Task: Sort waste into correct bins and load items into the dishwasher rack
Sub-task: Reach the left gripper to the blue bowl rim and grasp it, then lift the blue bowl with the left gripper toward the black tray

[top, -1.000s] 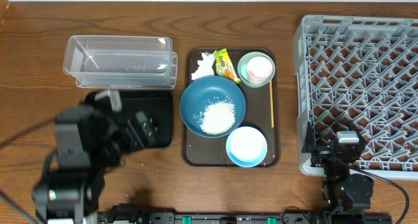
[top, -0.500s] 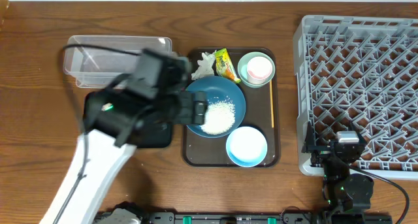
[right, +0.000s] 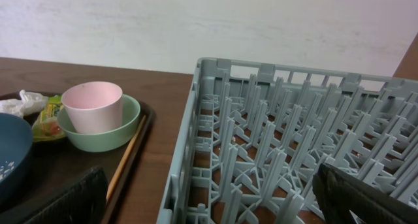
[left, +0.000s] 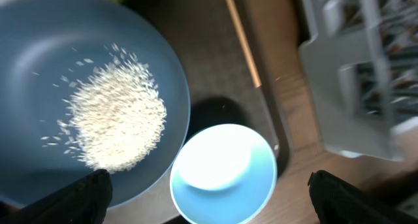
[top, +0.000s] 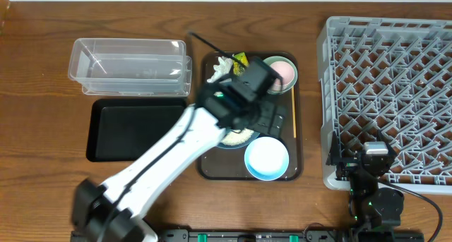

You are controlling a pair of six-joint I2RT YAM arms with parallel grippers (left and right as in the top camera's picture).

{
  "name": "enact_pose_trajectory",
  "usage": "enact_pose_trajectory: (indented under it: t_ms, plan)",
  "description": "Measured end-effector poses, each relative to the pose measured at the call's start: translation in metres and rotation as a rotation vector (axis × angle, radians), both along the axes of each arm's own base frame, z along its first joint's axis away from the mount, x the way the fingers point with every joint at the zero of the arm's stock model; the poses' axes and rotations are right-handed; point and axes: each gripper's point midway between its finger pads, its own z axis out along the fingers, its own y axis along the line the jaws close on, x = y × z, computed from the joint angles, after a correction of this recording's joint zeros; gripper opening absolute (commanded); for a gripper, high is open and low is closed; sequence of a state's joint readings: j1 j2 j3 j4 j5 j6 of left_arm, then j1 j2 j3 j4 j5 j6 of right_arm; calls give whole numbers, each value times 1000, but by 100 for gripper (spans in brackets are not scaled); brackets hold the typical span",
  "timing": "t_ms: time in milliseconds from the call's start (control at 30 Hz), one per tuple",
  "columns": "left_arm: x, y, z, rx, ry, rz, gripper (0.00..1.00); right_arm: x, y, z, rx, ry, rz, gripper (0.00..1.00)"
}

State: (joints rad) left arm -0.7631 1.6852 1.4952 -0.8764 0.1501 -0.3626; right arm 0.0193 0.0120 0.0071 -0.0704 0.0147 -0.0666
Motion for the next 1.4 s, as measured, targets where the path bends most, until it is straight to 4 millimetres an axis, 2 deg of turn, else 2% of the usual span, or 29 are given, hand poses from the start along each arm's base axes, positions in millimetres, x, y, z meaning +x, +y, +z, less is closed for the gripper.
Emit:
enact_pose_trajectory:
  t_ms: [67,167,267,400,500,733,800,933,1200,1400]
  plan:
    - [3,-4,-16,24,20,-1,100,0,0,0,0,0,0,99]
    - [12,-8,-39,56,36,19,95,0,0,0,0,0,0,99]
    - [21,-7,-59,90,48,85,95,0,0,0,0,0,0,99]
    - [35,-5,-76,123,31,190,93,0,0,0,0,0,0,99]
    - [48,-7,-88,124,7,246,84,0,0,0,0,0,0,99]
    - [61,-9,-115,154,-9,300,76,0,0,0,0,0,0,99]
    - [63,-6,-121,173,-14,312,73,0,0,0,0,0,0,99]
    - [65,-3,-123,195,-31,330,59,0,0,0,0,0,0,99]
    - [56,-13,-123,240,-96,303,54,0,0,0,0,0,0,99]
    - [51,-14,-141,304,-112,292,51,0,0,0,0,0,0,99]
